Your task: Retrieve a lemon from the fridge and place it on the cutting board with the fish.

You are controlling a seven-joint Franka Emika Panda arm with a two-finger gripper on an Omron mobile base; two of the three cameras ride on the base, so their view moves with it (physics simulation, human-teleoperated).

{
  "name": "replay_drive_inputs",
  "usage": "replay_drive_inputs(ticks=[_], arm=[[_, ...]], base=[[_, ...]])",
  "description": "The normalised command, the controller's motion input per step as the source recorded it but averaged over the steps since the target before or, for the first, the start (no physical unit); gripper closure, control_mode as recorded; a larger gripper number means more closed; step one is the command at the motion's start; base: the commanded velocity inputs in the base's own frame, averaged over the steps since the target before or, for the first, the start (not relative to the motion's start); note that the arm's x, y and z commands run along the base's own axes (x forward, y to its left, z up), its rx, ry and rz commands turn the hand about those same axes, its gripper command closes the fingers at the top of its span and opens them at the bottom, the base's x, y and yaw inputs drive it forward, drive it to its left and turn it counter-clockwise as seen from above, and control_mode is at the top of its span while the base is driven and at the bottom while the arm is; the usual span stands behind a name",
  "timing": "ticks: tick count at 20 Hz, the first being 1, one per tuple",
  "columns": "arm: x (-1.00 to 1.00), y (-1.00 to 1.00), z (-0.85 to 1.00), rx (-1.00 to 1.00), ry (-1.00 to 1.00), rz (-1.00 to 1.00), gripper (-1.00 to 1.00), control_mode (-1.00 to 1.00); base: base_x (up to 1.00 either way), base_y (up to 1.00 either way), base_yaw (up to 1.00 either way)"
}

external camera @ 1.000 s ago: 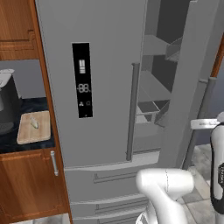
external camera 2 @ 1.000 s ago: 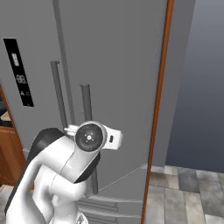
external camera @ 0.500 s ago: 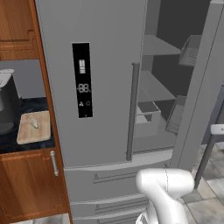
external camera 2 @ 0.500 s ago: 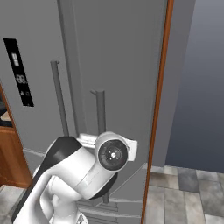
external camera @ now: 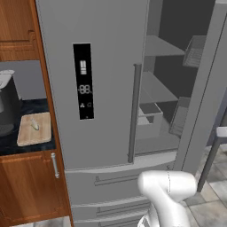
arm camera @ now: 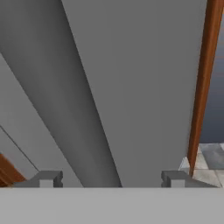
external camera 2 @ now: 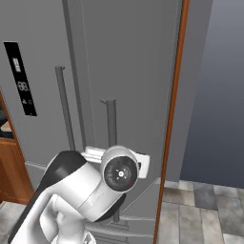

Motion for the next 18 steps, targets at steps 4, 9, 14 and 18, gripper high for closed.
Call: replay_drive_inputs(ticks=[4,9,14,18], arm=[[-0.39,-0.29,0.21,0.00,-0.02,-0.09,-1.00,-1.00],[-0.52,-0.02,0.12,-0.06,0.02,-0.17,-1.00,-1.00],[-0.71,0.46,0.28,-0.14,0.02,-0.29,-1.00,-1.00],[-0.47,0.60,0.05,-0.27,0.04,-0.37,-1.00,-1.00]], base=[[0.00,0.00,0.00],[0.00,0.00,0.00],[0.00,0.00,0.00],[0.00,0.00,0.00]])
